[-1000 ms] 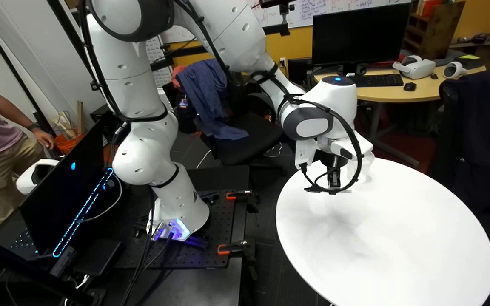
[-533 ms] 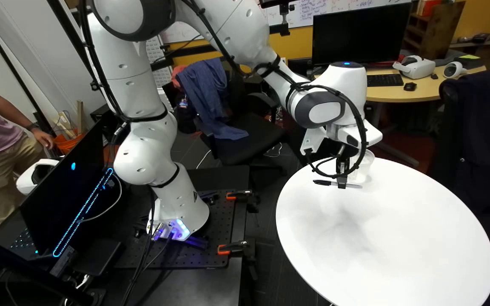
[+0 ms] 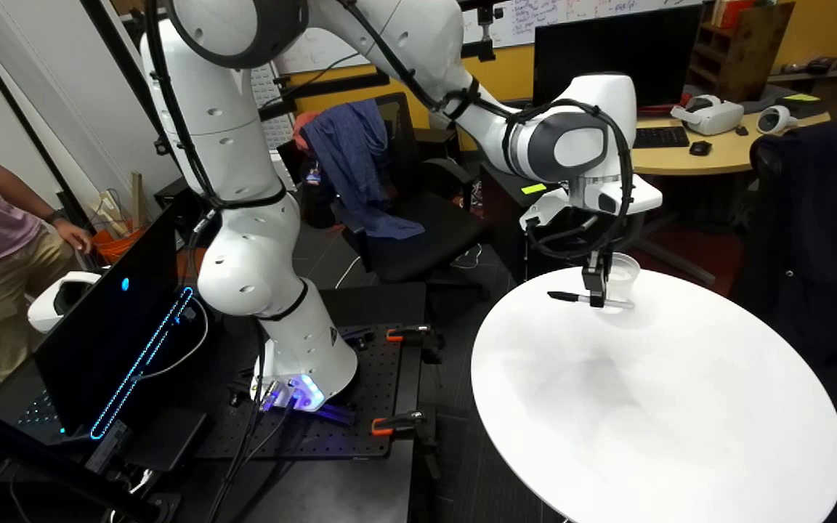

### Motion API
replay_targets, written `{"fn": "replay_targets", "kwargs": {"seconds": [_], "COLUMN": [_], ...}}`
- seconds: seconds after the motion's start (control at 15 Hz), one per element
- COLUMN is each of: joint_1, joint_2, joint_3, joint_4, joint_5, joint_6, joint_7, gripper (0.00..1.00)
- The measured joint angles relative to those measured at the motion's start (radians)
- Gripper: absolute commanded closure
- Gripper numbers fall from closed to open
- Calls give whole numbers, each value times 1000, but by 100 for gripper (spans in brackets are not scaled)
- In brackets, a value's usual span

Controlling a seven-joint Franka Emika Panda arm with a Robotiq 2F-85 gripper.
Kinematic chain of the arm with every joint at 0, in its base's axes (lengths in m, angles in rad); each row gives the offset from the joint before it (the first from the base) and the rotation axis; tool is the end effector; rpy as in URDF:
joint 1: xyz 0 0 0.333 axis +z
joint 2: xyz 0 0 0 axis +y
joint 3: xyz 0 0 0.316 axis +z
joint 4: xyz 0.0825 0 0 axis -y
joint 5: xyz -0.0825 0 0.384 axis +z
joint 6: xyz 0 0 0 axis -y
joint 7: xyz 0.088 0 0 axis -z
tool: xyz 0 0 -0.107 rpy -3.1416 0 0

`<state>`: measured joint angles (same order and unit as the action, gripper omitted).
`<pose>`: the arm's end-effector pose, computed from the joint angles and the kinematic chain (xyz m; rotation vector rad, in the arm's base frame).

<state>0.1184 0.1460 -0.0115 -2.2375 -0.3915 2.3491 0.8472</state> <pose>0.5341 0.0518 0.3023 2.8032 -0.6545 0.1389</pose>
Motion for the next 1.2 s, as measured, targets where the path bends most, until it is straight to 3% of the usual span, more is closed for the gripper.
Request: {"fn": "replay_targets", "kwargs": {"seconds": [1.2], "joint_1": [196], "joint_2": [241], "joint_3": [11], "joint_4": [346], "joint_5": [-227], "joint_6": [-341], "joint_7": [408], "gripper": [97]}}
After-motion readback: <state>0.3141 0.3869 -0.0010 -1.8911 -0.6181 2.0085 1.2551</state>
